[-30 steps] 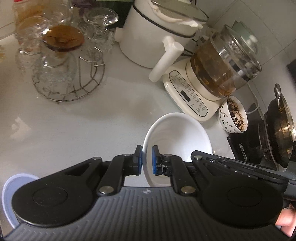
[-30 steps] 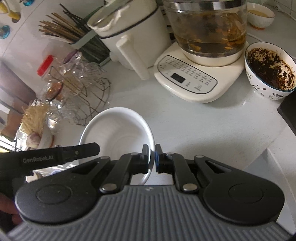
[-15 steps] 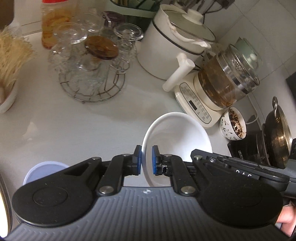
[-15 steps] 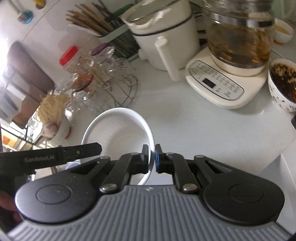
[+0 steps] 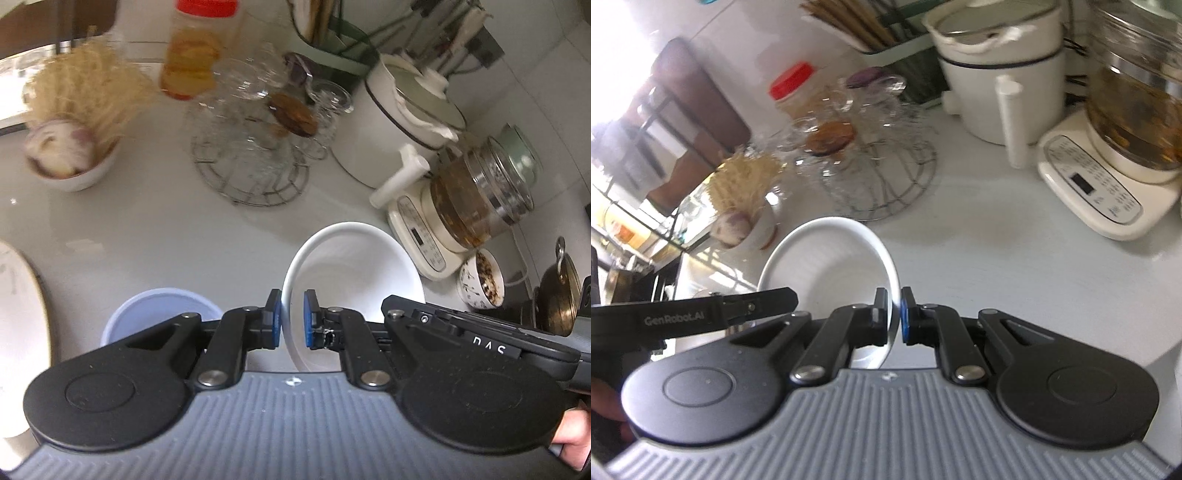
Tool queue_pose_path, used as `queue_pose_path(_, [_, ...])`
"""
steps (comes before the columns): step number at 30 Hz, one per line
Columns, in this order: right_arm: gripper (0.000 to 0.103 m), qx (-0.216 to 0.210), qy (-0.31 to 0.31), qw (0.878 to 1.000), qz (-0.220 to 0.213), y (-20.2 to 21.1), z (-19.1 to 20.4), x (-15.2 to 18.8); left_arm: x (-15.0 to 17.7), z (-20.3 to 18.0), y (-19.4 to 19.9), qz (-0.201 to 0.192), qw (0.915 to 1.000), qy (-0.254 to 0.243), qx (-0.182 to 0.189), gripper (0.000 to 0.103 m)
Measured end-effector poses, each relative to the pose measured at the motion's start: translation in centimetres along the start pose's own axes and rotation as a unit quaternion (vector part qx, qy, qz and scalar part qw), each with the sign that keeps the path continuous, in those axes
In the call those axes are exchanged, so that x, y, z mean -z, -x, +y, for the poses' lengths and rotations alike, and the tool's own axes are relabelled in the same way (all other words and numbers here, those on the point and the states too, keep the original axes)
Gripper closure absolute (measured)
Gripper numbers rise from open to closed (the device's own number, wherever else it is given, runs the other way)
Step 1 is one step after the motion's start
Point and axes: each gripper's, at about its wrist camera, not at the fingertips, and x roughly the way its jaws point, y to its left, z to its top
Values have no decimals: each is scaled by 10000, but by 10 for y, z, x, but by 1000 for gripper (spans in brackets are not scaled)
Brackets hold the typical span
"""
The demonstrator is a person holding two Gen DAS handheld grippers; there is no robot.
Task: Organize plates and bowls
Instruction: 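Lift the white bowl with both grippers and carry it over the blue bowls, then lower the white bowl onto the counter and open both grippers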
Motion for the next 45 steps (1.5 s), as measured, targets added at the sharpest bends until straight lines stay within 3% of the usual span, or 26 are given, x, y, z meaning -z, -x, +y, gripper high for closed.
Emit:
queue_pose_path(14, [94, -465, 916, 9940, 368, -22, 52, 1, 31, 49, 43, -505, 9934, 940, -421, 91])
queue_pose_path(24, [94, -649, 1020, 9910, 580, -48, 86, 9, 52, 85, 60, -550, 9867, 1359, -696, 91])
queue_pose_path(33, [93, -599, 1287, 9864, 829, -66, 93, 23, 70, 100, 47, -429, 9817, 1684, -783, 90])
queue_pose_path(45, [92, -679, 1354, 9838, 960, -83, 84, 24, 77, 105, 28, -424, 9794, 1769, -874, 90])
